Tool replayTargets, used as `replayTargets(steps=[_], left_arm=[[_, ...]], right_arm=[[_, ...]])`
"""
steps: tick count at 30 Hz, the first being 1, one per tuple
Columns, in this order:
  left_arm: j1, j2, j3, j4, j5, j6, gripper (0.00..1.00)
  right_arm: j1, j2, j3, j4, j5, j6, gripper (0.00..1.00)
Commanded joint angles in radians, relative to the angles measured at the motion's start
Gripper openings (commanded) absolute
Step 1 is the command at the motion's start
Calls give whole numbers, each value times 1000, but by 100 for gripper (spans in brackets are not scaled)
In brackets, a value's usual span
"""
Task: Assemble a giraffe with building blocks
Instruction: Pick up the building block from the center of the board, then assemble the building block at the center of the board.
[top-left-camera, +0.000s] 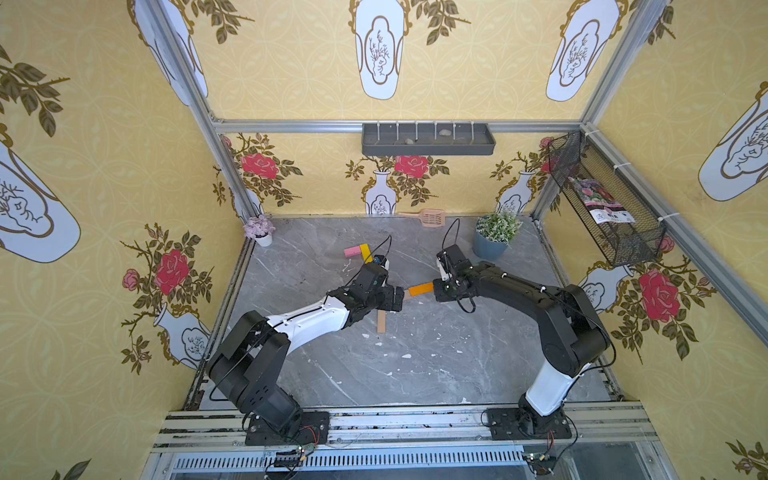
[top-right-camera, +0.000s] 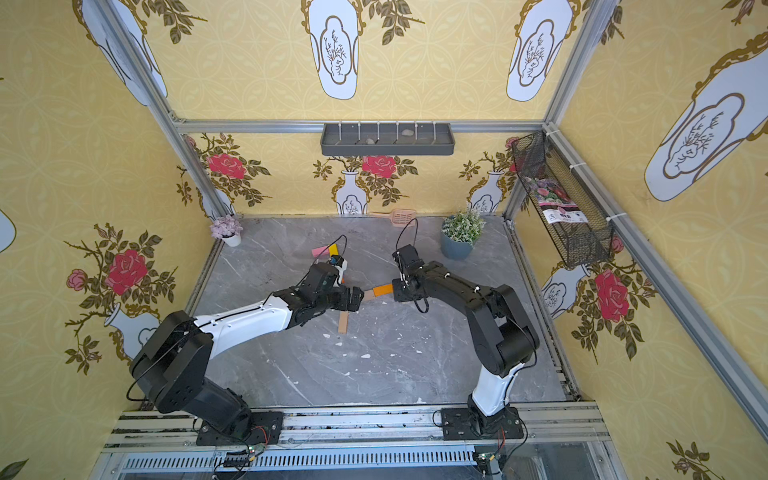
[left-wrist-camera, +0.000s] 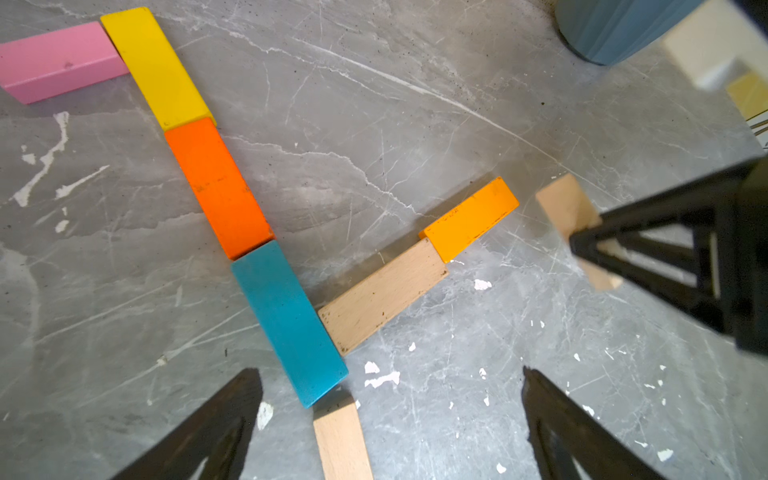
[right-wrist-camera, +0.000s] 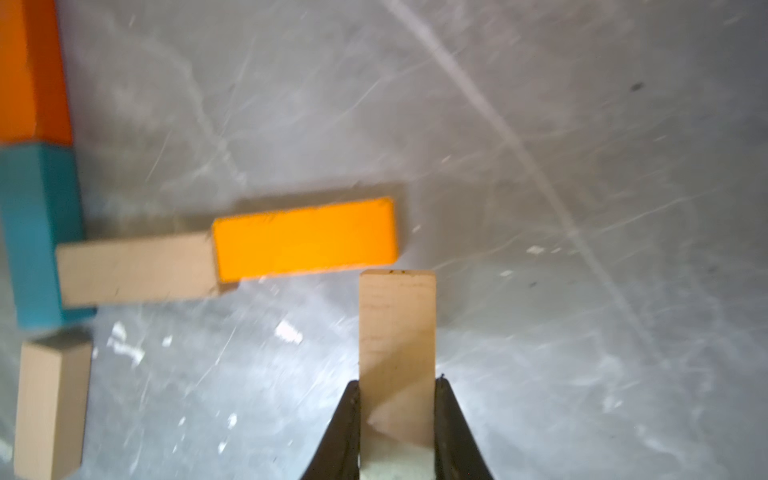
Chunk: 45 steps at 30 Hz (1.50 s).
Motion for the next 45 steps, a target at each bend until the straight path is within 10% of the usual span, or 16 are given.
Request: replayTargets(steps=[1,39,45], left_arm=[[1,-3,0,-2,-11,12,99],[1,-37,-16,-9,-27,26,99],[1,-44,-19,-7,-39,27,99]], right_arm=[[29,-9,-28,-28,25,-22,12],[36,119,-32,36,38,-146,12],[42,74,-37,33,49,-137,41]])
